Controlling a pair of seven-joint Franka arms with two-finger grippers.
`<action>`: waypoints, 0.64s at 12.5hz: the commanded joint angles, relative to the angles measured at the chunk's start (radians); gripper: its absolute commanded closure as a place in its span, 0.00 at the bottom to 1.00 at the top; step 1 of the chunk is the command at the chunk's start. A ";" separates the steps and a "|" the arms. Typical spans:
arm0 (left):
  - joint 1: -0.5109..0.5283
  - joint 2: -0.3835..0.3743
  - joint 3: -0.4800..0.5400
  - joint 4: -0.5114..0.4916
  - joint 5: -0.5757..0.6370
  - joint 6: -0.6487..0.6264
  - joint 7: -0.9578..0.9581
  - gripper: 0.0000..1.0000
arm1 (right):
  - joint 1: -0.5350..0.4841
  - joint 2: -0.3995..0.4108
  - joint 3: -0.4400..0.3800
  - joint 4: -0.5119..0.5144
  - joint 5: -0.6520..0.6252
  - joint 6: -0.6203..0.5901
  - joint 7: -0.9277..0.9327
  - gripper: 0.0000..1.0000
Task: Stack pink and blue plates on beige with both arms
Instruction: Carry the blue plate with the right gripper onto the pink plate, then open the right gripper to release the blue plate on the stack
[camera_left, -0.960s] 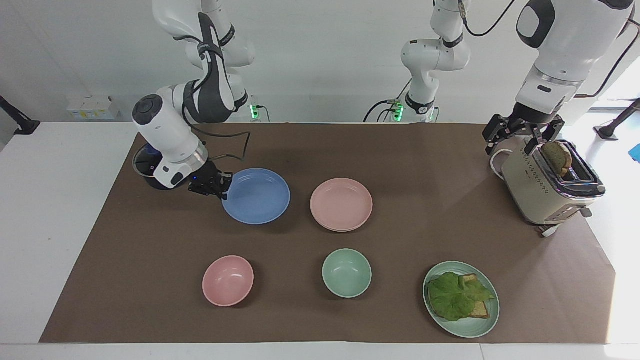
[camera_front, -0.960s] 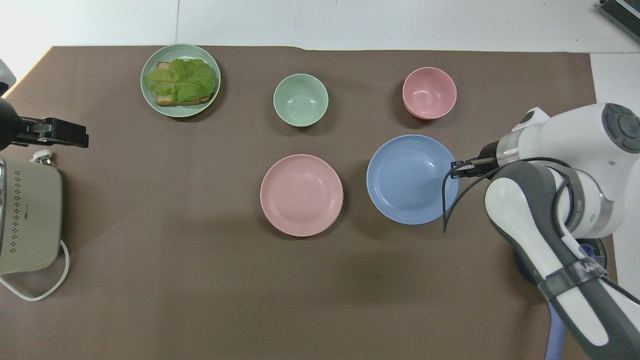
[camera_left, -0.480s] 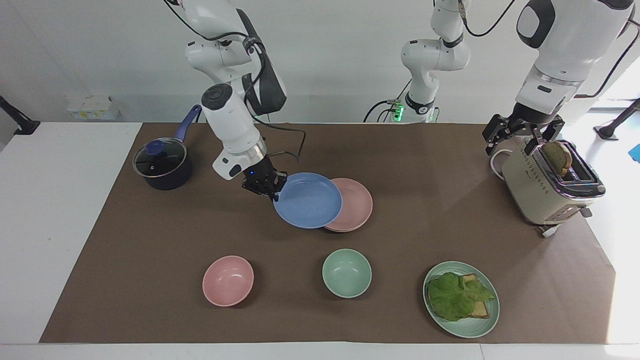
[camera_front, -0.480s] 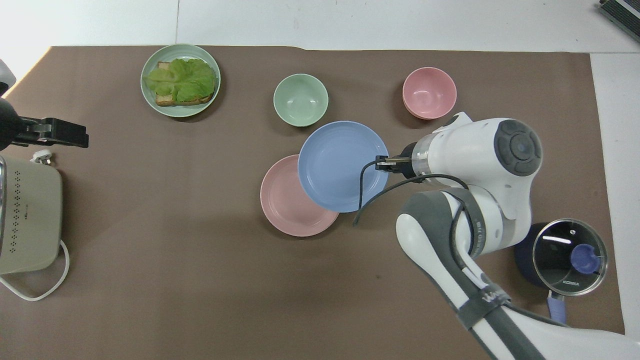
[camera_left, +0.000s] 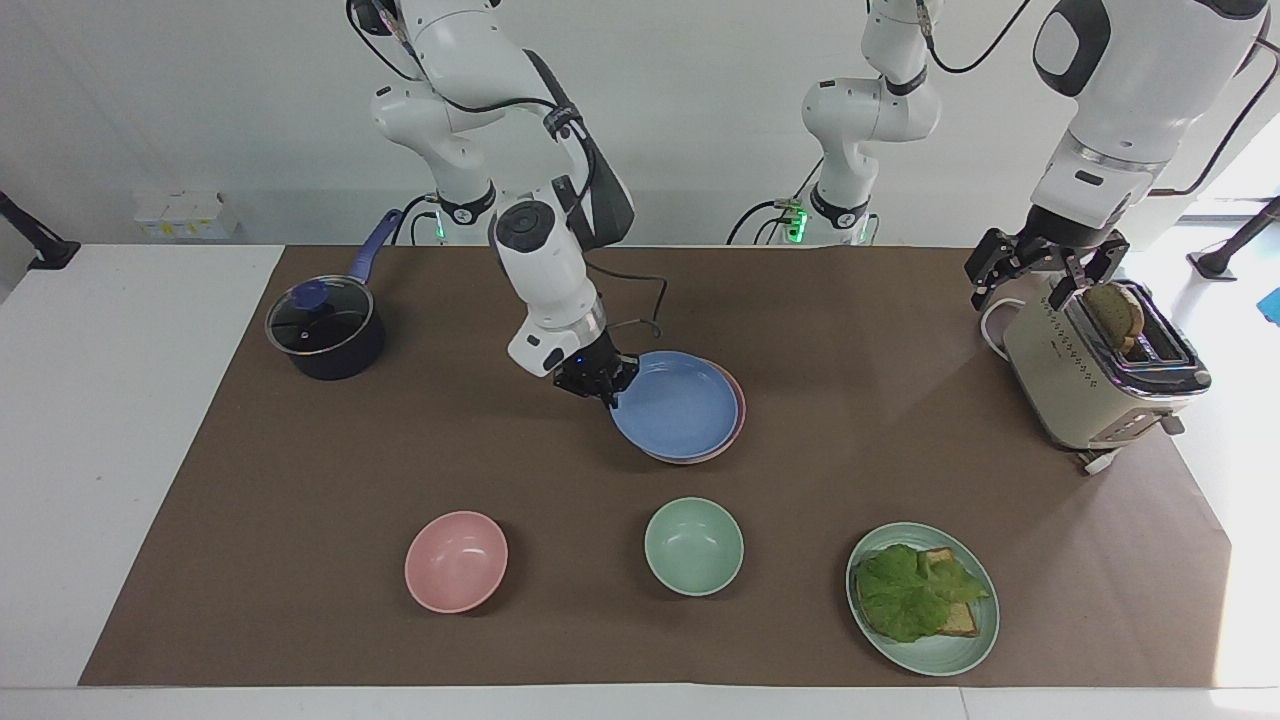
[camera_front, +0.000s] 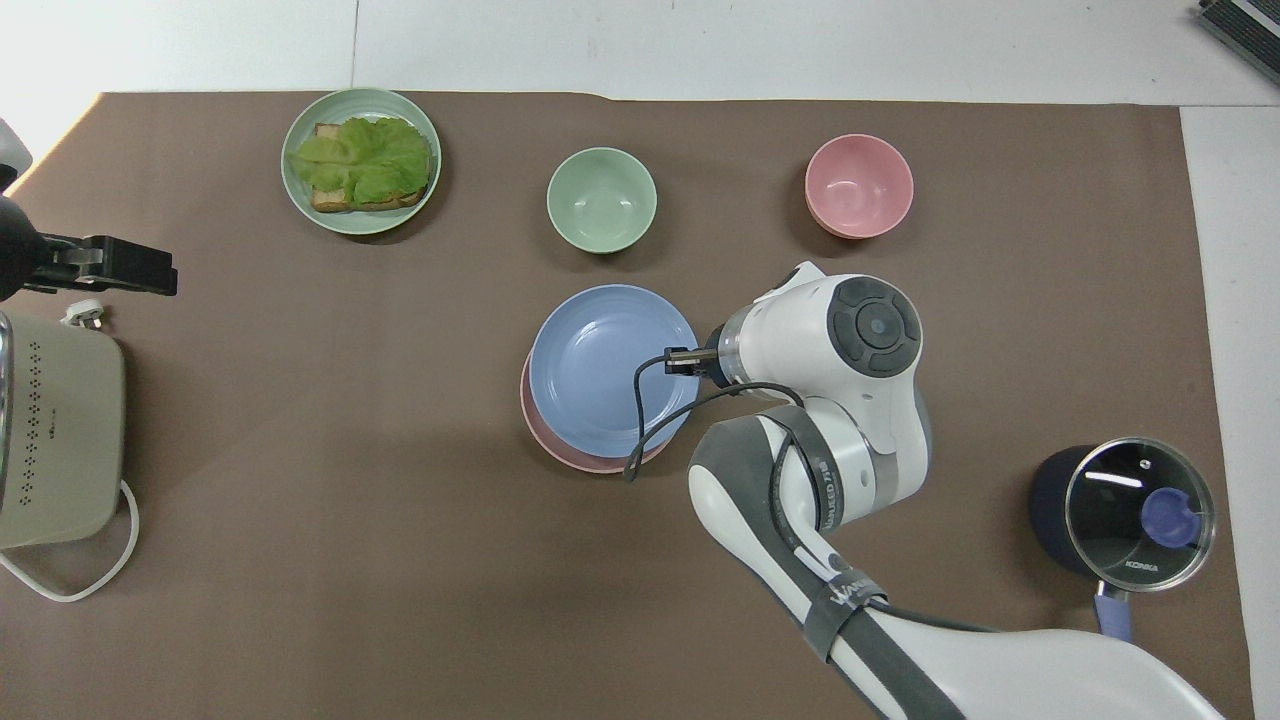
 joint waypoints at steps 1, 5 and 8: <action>0.013 -0.007 -0.009 -0.003 0.010 -0.013 0.005 0.00 | -0.002 0.006 -0.002 0.003 0.020 0.006 -0.003 1.00; 0.013 -0.007 -0.009 -0.003 0.010 -0.013 0.005 0.00 | -0.016 0.023 -0.004 0.021 0.020 0.036 -0.001 0.01; 0.013 -0.007 -0.009 -0.003 0.011 -0.013 0.005 0.00 | -0.020 0.023 -0.004 0.047 0.022 0.035 0.000 0.00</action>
